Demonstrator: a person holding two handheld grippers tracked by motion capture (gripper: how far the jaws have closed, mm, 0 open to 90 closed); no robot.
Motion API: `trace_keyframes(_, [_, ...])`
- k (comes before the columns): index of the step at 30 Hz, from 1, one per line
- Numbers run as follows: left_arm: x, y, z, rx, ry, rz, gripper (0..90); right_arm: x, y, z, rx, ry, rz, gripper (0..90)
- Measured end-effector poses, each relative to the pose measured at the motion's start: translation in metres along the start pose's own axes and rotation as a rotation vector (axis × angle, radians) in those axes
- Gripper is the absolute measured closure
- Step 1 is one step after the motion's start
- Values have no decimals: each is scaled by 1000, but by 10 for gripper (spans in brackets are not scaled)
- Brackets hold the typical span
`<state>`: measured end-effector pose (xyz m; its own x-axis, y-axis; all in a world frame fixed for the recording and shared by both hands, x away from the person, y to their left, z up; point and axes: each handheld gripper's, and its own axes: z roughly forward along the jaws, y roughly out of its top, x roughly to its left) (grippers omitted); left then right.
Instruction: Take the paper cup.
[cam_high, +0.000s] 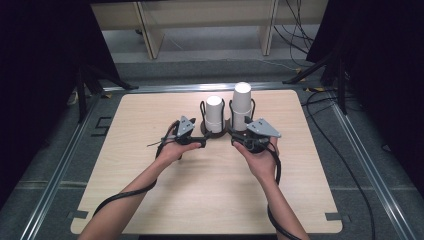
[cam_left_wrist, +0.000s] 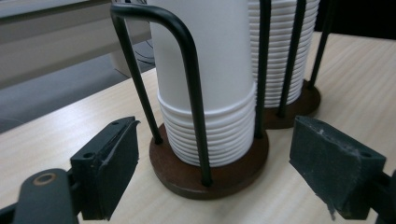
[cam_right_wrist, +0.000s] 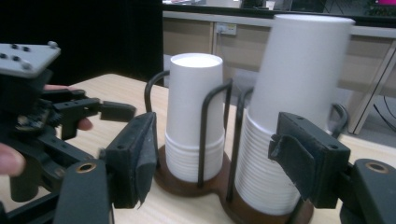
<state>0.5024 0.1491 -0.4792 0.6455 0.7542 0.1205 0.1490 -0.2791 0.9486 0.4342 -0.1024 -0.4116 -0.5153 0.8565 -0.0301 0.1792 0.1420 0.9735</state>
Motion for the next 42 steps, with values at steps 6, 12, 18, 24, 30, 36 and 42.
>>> trace_keyframes(6, [2, -1, 13, 10, -14, -2, 165, 8, 11, 22, -6, 30, 4, 327])
trace_keyframes(12, [4, -1, 22, 14, -46, -42, 183, 10, 18, 43, -5, 16, -9, 327])
trace_keyframes(18, [12, 0, 29, 44, -87, -27, 218, 18, 33, 62, -4, 11, -13, 330])
trace_keyframes(24, [14, -1, 33, 65, -88, -18, 200, 20, 39, 75, 23, 8, -26, 331])
trace_keyframes(30, [13, 1, 38, 56, -90, -20, 194, 17, 39, 88, 36, -3, -42, 330])
trace_keyframes(36, [14, 3, 40, 59, -88, -19, 192, 17, 37, 97, 52, -13, -59, 328])
trace_keyframes(42, [14, 1, 44, 55, -91, -41, 192, 18, 37, 104, 62, -8, -39, 327])
